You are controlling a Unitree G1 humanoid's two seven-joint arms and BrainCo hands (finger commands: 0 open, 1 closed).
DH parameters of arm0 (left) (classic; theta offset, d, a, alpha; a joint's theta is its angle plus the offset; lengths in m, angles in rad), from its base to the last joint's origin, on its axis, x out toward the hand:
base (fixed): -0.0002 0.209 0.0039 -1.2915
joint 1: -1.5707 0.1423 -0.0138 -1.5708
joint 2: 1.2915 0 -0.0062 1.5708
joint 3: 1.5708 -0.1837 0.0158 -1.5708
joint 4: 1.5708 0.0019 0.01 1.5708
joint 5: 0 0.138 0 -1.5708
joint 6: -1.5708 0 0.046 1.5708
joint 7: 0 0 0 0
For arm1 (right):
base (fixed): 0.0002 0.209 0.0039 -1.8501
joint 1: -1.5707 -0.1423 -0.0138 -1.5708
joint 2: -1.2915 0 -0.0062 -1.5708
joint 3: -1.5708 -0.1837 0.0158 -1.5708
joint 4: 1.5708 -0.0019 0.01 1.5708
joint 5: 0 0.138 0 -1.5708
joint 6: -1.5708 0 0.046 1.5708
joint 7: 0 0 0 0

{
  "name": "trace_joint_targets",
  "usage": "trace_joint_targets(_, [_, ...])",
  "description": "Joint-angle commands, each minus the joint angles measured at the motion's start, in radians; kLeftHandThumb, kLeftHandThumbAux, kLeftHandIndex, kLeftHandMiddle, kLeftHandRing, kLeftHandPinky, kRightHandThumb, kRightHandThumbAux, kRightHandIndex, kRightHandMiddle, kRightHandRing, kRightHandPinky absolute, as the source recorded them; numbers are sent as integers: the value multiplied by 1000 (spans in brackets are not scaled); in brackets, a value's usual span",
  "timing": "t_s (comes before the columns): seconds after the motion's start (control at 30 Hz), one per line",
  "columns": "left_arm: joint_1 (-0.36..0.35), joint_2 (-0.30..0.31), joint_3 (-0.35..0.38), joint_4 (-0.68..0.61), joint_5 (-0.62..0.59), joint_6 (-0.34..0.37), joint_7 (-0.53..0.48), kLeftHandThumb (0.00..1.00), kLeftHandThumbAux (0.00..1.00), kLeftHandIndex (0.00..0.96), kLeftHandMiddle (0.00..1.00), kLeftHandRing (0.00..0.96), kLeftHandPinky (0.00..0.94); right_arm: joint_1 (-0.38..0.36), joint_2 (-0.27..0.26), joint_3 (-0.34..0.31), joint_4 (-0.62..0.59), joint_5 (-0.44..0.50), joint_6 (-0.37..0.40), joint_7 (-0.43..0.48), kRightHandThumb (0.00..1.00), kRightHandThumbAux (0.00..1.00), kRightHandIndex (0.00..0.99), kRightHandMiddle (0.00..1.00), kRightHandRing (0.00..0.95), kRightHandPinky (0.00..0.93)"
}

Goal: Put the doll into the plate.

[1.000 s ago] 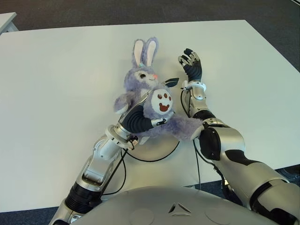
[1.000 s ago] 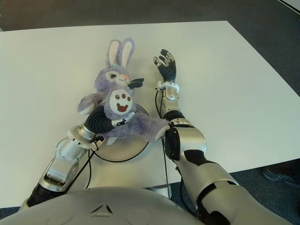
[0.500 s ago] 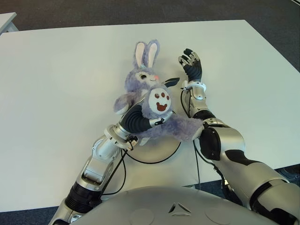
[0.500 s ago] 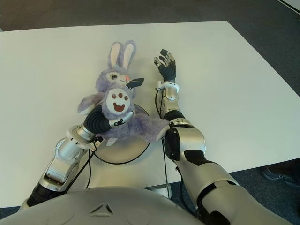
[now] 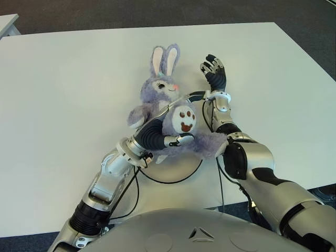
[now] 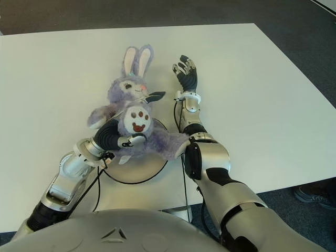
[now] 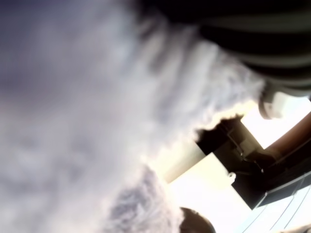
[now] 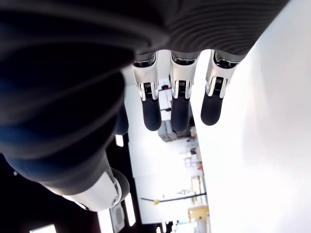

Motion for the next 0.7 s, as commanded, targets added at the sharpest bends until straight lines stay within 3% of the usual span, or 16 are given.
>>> trace_joint_targets(0.03, [-5, 28, 3, 13, 25, 10, -33, 213, 255, 0, 0, 0, 0, 19, 7, 1, 11, -1, 9, -3, 497, 811, 185, 171, 152, 179])
trace_joint_targets(0.7, [-36, 42, 25, 21, -7, 1, -57, 243, 176, 0, 0, 0, 0, 20, 3, 12, 12, -11, 8, -8, 397, 809, 179, 177, 168, 199])
